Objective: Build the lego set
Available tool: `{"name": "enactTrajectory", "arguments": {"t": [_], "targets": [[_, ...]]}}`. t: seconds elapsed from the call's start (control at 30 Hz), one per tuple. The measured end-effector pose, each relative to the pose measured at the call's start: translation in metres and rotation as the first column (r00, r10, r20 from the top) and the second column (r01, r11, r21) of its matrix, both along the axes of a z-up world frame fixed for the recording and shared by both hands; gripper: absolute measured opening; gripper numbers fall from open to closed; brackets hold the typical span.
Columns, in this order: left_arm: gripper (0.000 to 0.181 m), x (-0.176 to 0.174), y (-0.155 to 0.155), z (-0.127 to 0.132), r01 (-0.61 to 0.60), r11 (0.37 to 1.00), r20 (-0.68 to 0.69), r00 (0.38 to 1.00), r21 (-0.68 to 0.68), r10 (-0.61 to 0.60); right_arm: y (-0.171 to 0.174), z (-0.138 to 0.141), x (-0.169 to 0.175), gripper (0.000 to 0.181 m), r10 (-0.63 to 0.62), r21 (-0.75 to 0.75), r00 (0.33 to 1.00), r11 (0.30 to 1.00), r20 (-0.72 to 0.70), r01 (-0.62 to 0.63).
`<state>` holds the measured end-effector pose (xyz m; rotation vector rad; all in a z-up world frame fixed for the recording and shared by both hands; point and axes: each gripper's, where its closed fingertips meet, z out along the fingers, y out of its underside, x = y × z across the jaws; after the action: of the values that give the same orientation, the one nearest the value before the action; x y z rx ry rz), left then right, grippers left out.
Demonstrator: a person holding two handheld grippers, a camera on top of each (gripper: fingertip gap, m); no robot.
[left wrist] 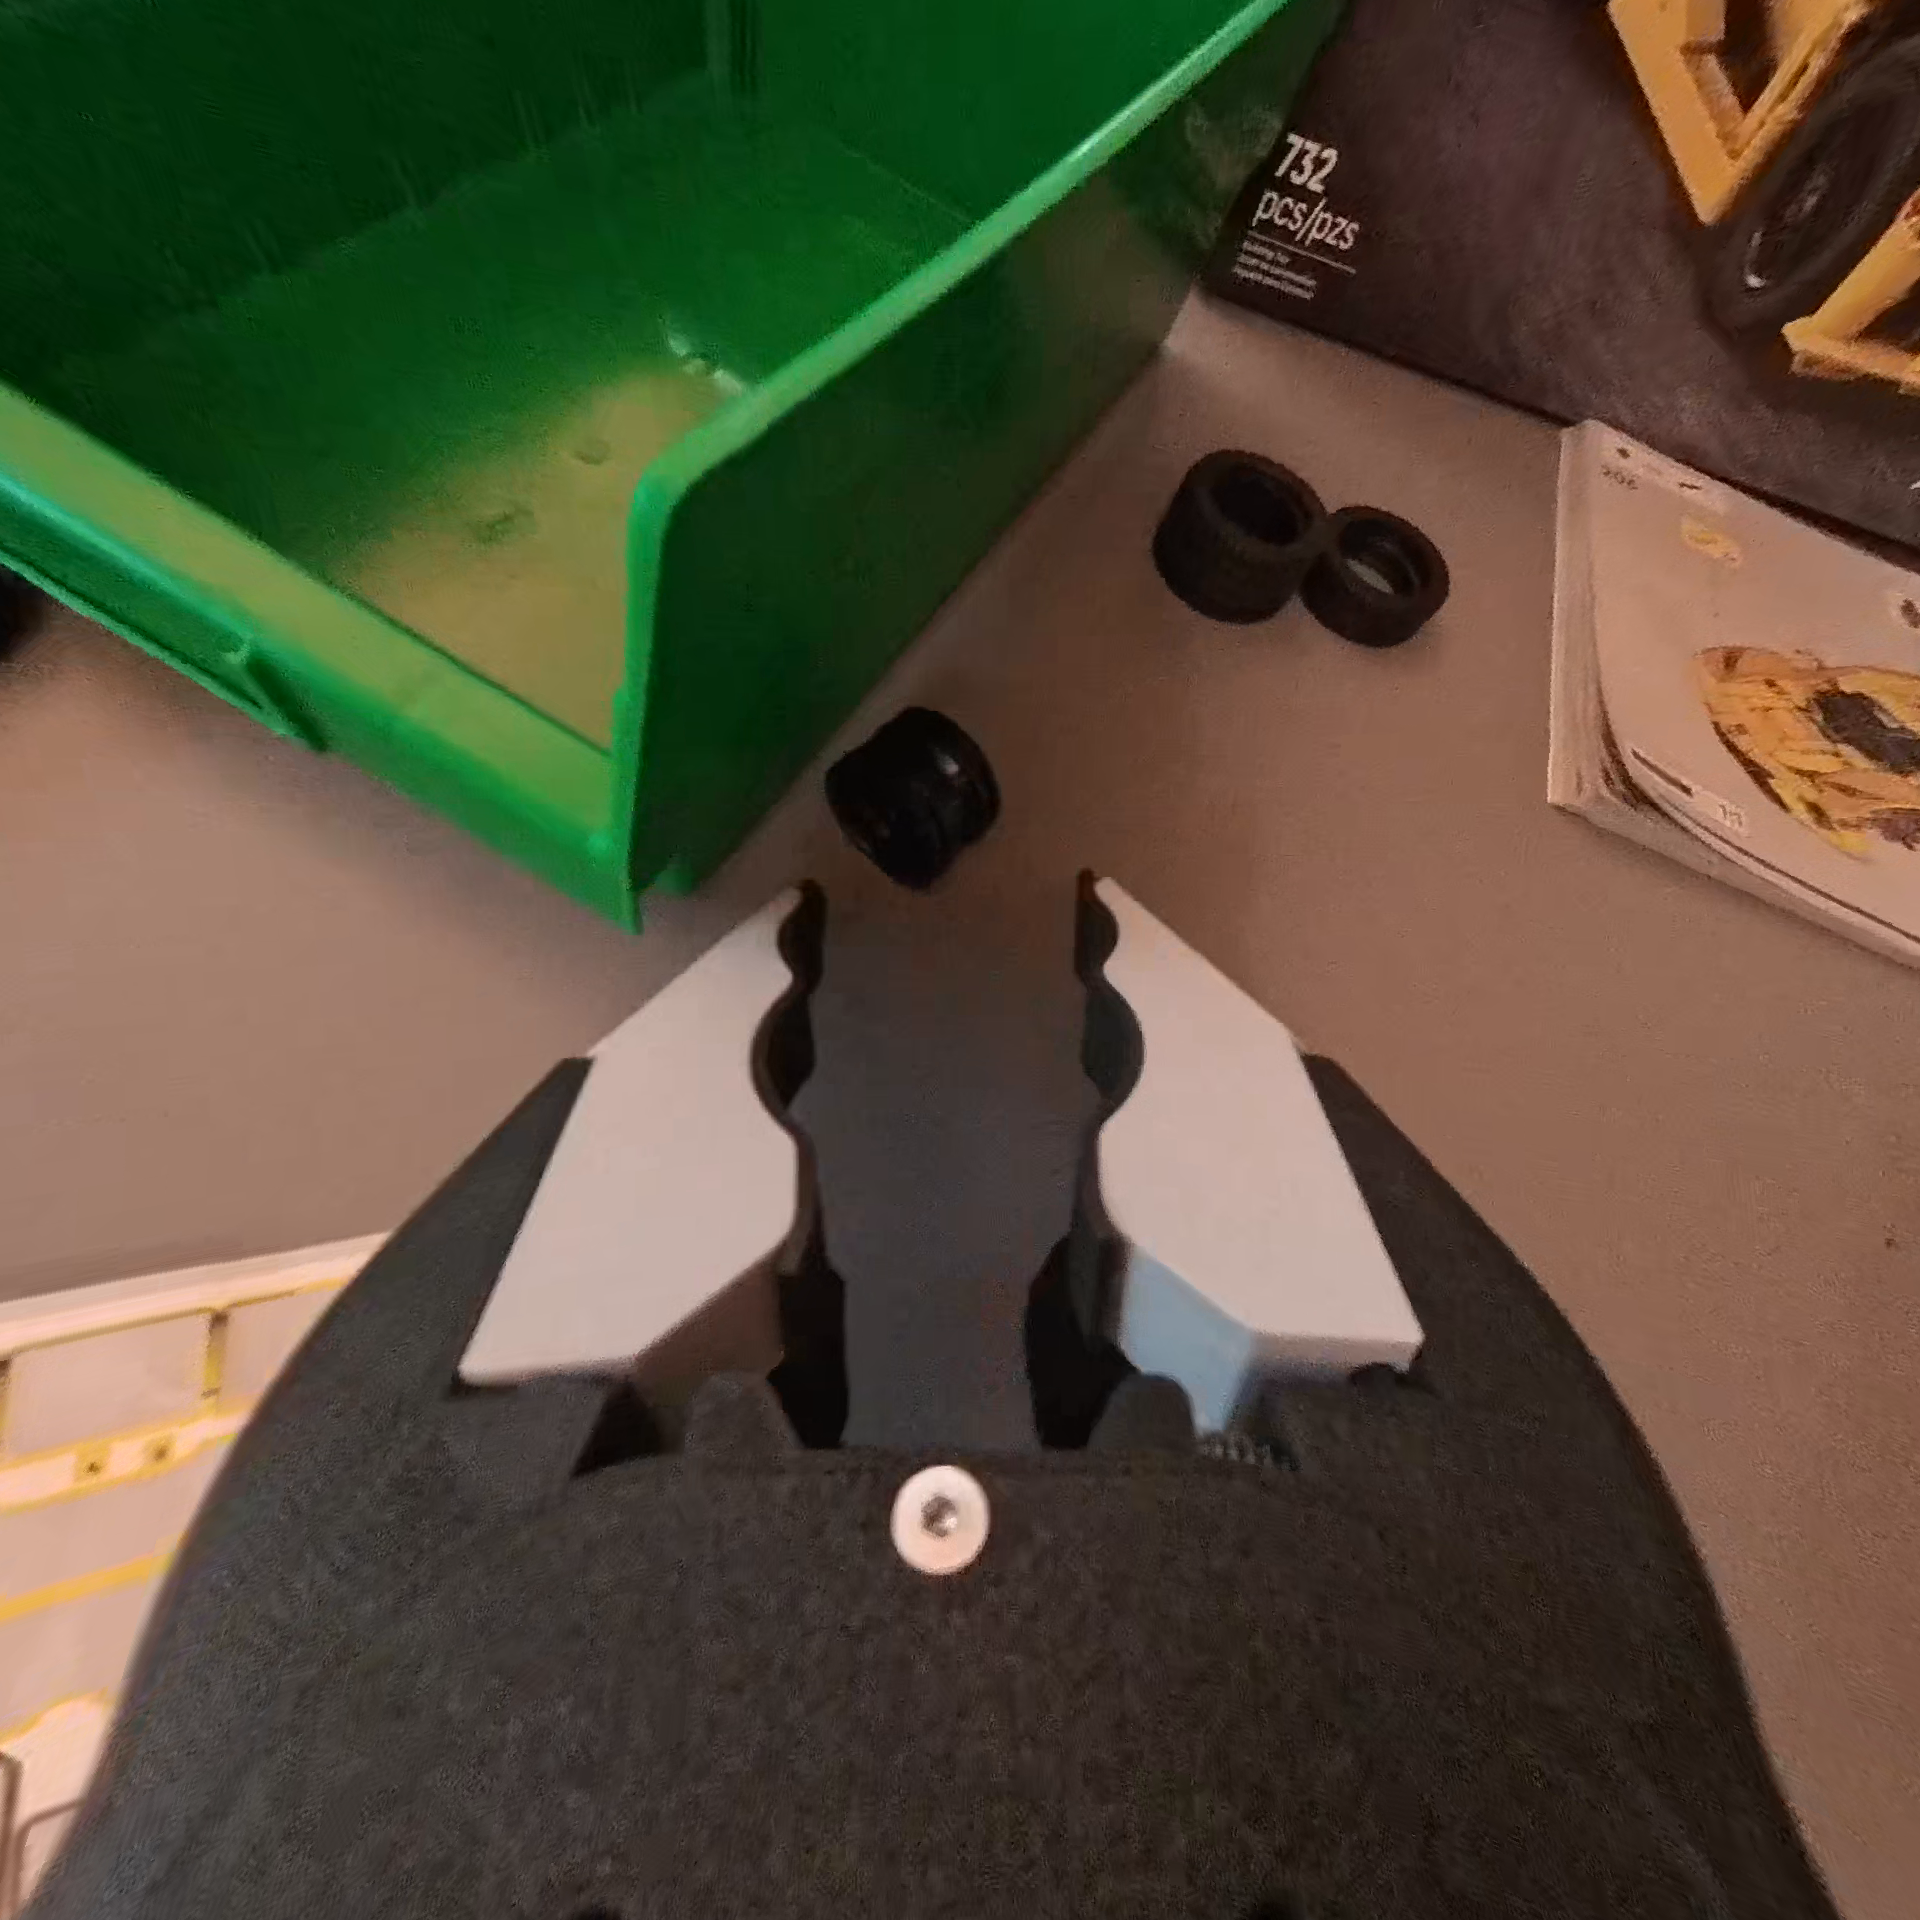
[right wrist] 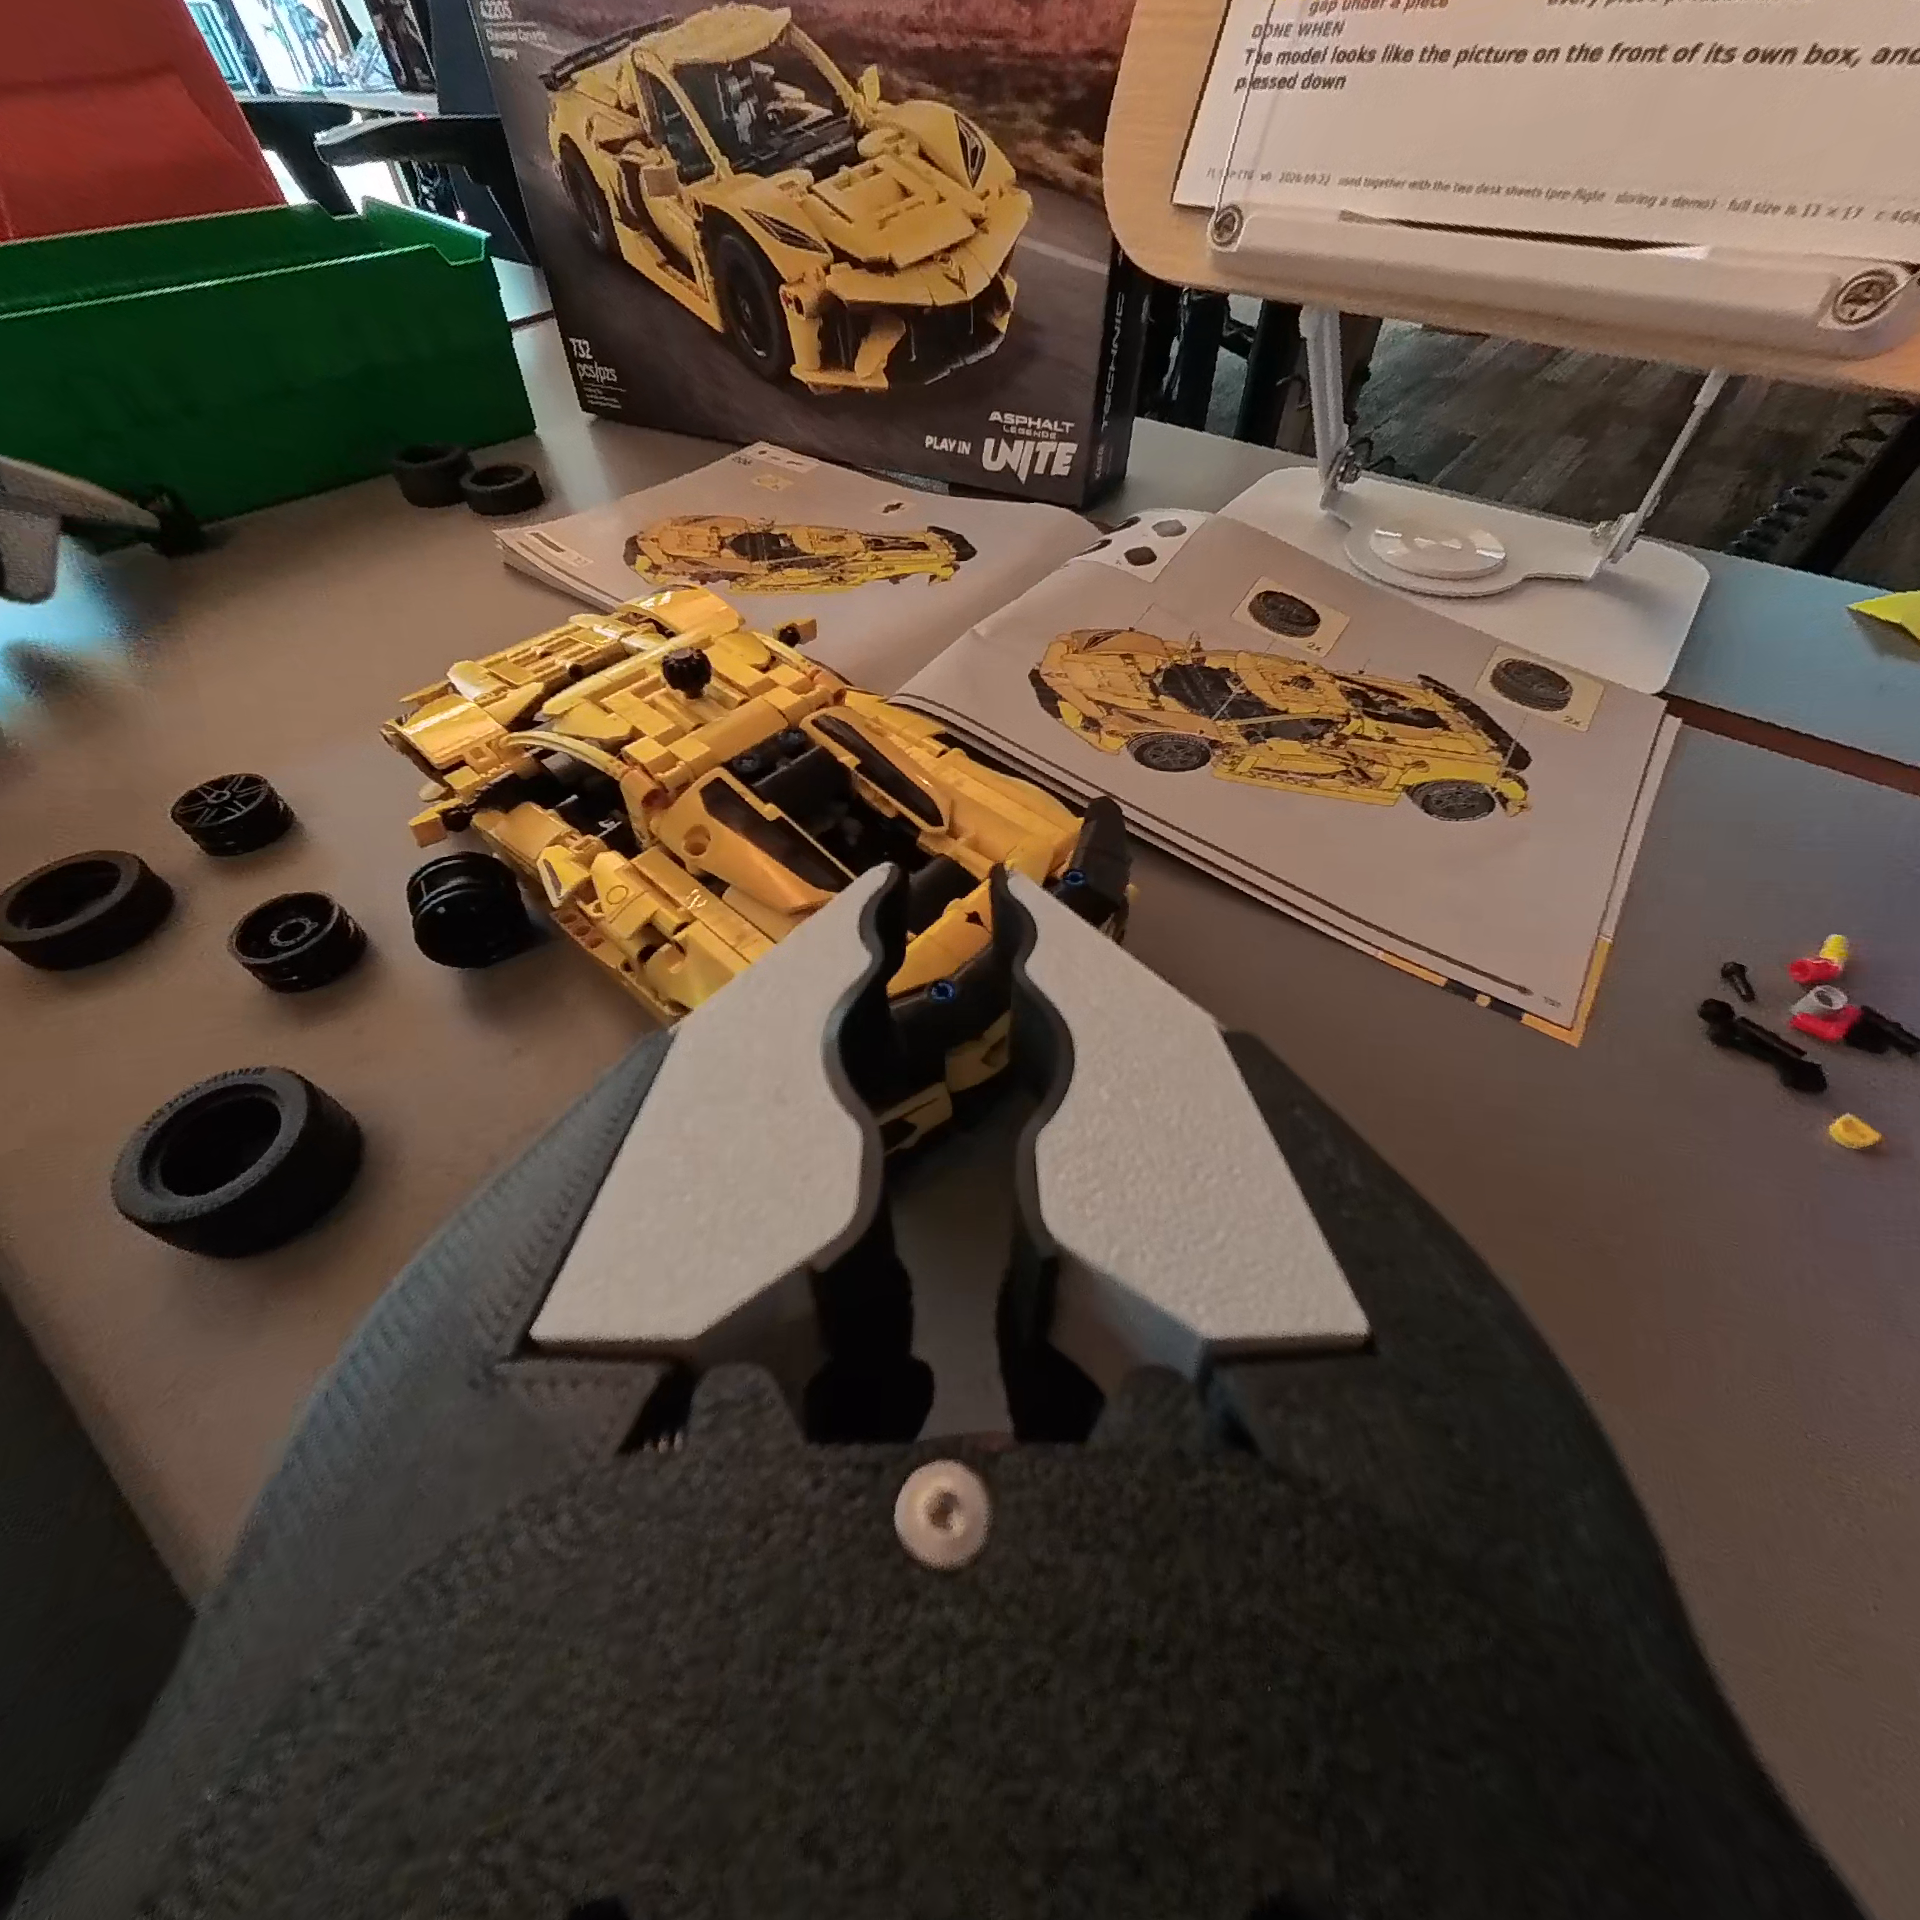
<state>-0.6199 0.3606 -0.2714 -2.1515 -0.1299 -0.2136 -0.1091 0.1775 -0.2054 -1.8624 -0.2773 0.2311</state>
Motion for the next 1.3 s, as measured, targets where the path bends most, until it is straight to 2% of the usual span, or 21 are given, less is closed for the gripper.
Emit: {"name": "enactTrajectory", "arguments": {"t": [0.07, 0.17, 0.23, 0.3, 0.37, 0.43, 0.47, 0.53, 0.6, 0.63, 0.67, 0.7, 0.73, 0.8, 0.87, 0.93, 1.0, 1.07, 1.2, 1.3], "targets": [[0.064, -0.001, 0.008, -0.003, -0.013, 1.000, -0.001, 1.000, -0.024, 0.013, 0.000, 0.000, 0.000, 0.015, 0.000, -0.001, 1.000, 1.000, 0.000, 0.000], [0.064, 0.001, 0.020, -0.009, -0.006, 0.998, -0.006, 1.000, -0.066, 0.005, 0.000, -0.001, 0.000, 0.015, 0.003, -0.006, 1.000, 1.000, -0.003, -0.003], [0.038, 0.004, 0.026, -0.012, 0.026, 0.996, -0.004, 1.000, -0.085, -0.027, 0.000, -0.001, -0.001, 0.015, 0.003, -0.006, 1.000, 1.000, -0.001, -0.003], [0.037, 0.005, 0.028, -0.012, 0.040, 0.995, 0.016, 0.999, -0.087, -0.039, 0.000, -0.001, -0.001, 0.015, 0.004, -0.006, 1.000, 1.000, -0.002, -0.004], [0.037, 0.019, 0.023, -0.009, 0.118, 0.991, 0.071, 0.991, -0.069, -0.113, 0.000, -0.001, 0.000, 0.015, 0.003, -0.006, 1.000, 1.000, -0.003, -0.003], [0.036, 0.058, 0.007, 0.005, 0.279, 0.960, 0.166, 0.947, -0.004, -0.274, 0.000, -0.002, 0.000, 0.015, 0.002, -0.007, 1.000, 1.000, -0.003, -0.002], [0.036, 0.089, -0.010, 0.016, 0.410, 0.911, 0.214, 0.888, 0.034, -0.408, 0.000, -0.002, 0.000, 0.015, 0.001, -0.009, 1.000, 1.000, -0.002, -0.001], [0.036, 0.149, -0.057, 0.034, 0.664, 0.744, 0.244, 0.713, 0.067, -0.658, 0.000, -0.002, 0.000, 0.015, 0.001, -0.008, 1.000, 1.000, -0.002, -0.001], [0.036, 0.189, -0.104, 0.044, 0.816, 0.572, 0.244, 0.539, 0.086, -0.806, 0.000, -0.002, -0.001, 0.015, 0.005, -0.009, 1.000, 1.000, -0.002, -0.005], [0.036, 0.198, -0.124, 0.037, 0.866, 0.499, 0.259, 0.476, 0.026, -0.840, 0.000, -0.002, -0.001, 0.015, 0.007, -0.009, 1.000, 1.000, -0.001, -0.007], [0.037, 0.196, -0.131, 0.023, 0.872, 0.483, 0.221, 0.487, -0.075, -0.845, 0.000, -0.002, -0.001, 0.015, 0.008, -0.009, 1.000, 1.000, 0.002, -0.008], [0.036, 0.188, -0.134, 0.008, 0.859, 0.479, 0.114, 0.502, -0.179, -0.858, 0.000, -0.002, -0.001, 0.015, 0.008, -0.008, 1.000, 1.000, 0.004, -0.008], [0.036, 0.178, -0.135, -0.004, 0.839, 0.473, -0.026, 0.485, -0.270, -0.874, 0.000, -0.002, -0.001, 0.015, 0.008, -0.009, 1.000, 1.000, 0.004, -0.008], [0.037, 0.165, -0.138, -0.015, 0.789, 0.464, -0.237, 0.400, -0.403, -0.885, 0.000, -0.002, -0.001, 0.015, 0.007, -0.009, 1.000, 1.000, 0.001, -0.007], [0.036, 0.161, -0.144, -0.015, 0.763, 0.427, -0.332, 0.291, -0.485, -0.897, 0.000, -0.002, -0.001, 0.015, 0.008, -0.008, 1.000, 1.000, 0.000, -0.008], [0.037, 0.159, -0.140, -0.012, 0.729, 0.430, -0.446, 0.189, -0.533, -0.875, 0.000, -0.002, -0.002, 0.015, 0.009, -0.008, 1.000, 1.000, 0.003, -0.009], [0.037, 0.163, -0.141, -0.014, 0.722, 0.411, -0.498, 0.107, -0.556, -0.861, 0.000, -0.002, -0.002, 0.015, 0.009, -0.009, 1.000, 1.000, 0.004, -0.009], [0.037, 0.169, -0.141, -0.016, 0.739, 0.400, -0.500, 0.100, -0.542, -0.860, 0.000, -0.002, -0.001, 0.015, 0.007, -0.009, 1.000, 1.000, 0.003, -0.007], [0.046, 0.180, -0.148, -0.013, 0.781, 0.370, -0.388, 0.178, -0.503, -0.904, -0.001, -0.002, -0.001, 0.015, 0.005, -0.011, 1.000, 1.000, 0.001, -0.005], [0.048, 0.184, -0.152, -0.008, 0.809, 0.358, -0.347, 0.204, -0.466, -0.915, -0.001, -0.003, -0.001, 0.015, 0.008, -0.012, 1.000, 1.000, 0.005, -0.008]]}}
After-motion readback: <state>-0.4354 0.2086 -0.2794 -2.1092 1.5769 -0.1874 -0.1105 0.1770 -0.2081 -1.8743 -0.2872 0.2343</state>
